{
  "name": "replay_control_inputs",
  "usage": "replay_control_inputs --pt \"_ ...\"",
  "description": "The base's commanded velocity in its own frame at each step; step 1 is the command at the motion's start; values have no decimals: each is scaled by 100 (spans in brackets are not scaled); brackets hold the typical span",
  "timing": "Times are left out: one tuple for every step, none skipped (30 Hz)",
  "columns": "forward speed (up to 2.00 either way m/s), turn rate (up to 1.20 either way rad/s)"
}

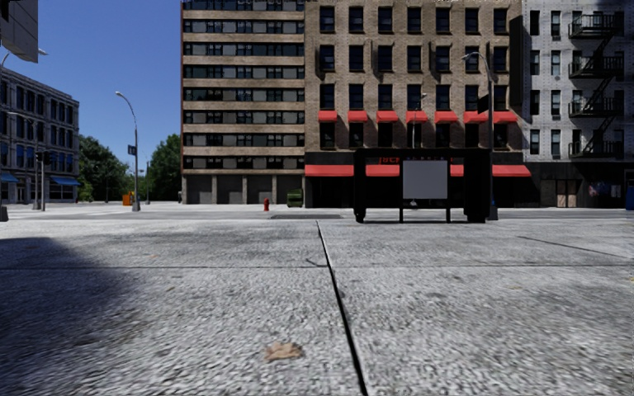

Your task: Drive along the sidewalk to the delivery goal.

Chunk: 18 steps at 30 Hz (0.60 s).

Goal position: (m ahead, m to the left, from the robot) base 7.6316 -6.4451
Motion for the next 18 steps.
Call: replay_control_inputs --pt "200 -78" --pt "200 -78" --pt "200 -78" --pt "200 -78" --pt "200 -78" --pt "200 -78" --pt "200 -78" --pt "200 -78" --pt "200 -78" --pt "200 -78" --pt "200 -78" --pt "200 -78" --pt "200 -78" --pt "200 -78" --pt "200 -78" --pt "200 -78" --pt "200 -78" --pt "200 -78"
